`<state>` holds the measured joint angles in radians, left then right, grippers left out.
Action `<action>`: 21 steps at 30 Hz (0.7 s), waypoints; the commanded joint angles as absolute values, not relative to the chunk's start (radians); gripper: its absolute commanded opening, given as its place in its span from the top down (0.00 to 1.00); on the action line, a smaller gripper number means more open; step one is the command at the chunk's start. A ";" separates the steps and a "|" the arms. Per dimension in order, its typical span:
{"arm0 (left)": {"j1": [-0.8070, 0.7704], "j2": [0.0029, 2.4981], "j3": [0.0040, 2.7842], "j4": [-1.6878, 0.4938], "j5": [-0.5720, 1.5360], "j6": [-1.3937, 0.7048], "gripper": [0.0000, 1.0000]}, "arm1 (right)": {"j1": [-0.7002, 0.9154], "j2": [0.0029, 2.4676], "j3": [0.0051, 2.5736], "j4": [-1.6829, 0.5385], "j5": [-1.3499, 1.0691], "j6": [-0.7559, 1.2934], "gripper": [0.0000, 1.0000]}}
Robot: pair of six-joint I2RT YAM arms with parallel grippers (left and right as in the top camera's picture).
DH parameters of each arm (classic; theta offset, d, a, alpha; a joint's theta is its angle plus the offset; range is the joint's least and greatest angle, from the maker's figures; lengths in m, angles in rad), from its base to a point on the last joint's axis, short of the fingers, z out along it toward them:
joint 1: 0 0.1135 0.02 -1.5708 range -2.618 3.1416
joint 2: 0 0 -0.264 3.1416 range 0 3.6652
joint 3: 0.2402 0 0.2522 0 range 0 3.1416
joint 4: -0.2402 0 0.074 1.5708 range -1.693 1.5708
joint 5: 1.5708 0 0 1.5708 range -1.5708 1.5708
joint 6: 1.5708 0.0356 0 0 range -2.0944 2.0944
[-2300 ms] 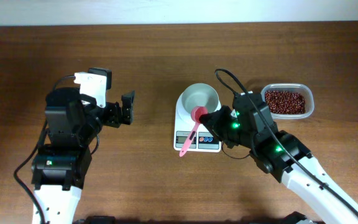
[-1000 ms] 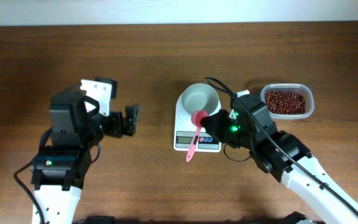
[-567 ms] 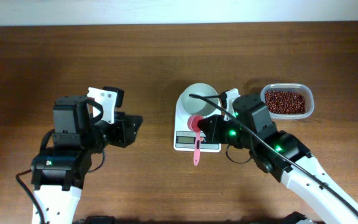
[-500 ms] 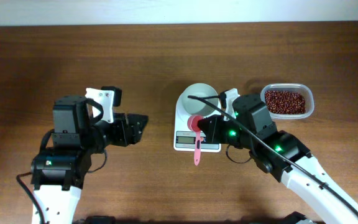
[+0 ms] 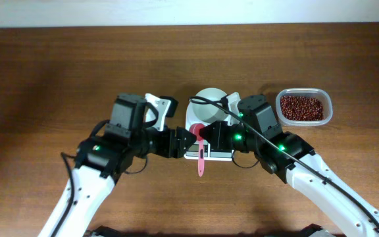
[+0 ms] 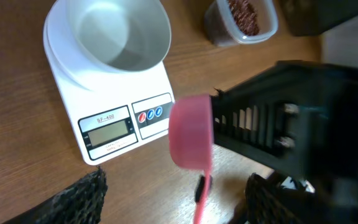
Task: Scoop and weigh 50g on scale
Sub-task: 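Bring the left gripper to the scoop cup and grasp it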
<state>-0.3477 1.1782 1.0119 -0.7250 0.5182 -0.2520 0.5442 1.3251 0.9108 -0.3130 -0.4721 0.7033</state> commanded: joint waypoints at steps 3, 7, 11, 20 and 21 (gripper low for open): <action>-0.356 1.245 1.022 -0.670 0.474 -0.277 0.28 | 0.551 1.323 0.916 -0.309 -0.562 0.699 0.96; -0.356 1.245 1.022 -0.636 0.474 -0.299 0.34 | 0.551 1.323 0.916 -0.309 -0.569 0.700 0.96; -0.355 1.245 1.022 -0.638 0.474 -0.303 0.47 | 0.550 1.323 0.916 -0.305 -0.569 0.714 0.96; -0.356 1.245 1.022 -0.652 0.508 -0.302 0.55 | 0.550 1.323 0.916 -0.305 -0.569 0.714 0.96; -0.356 1.245 1.022 -0.657 0.508 -0.302 0.55 | 0.550 1.323 0.916 -0.305 -0.569 0.714 0.96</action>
<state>-0.3607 1.2385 1.0119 -0.6422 0.5198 -0.3038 0.5442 1.3285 0.9108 -0.3130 -0.5514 0.7109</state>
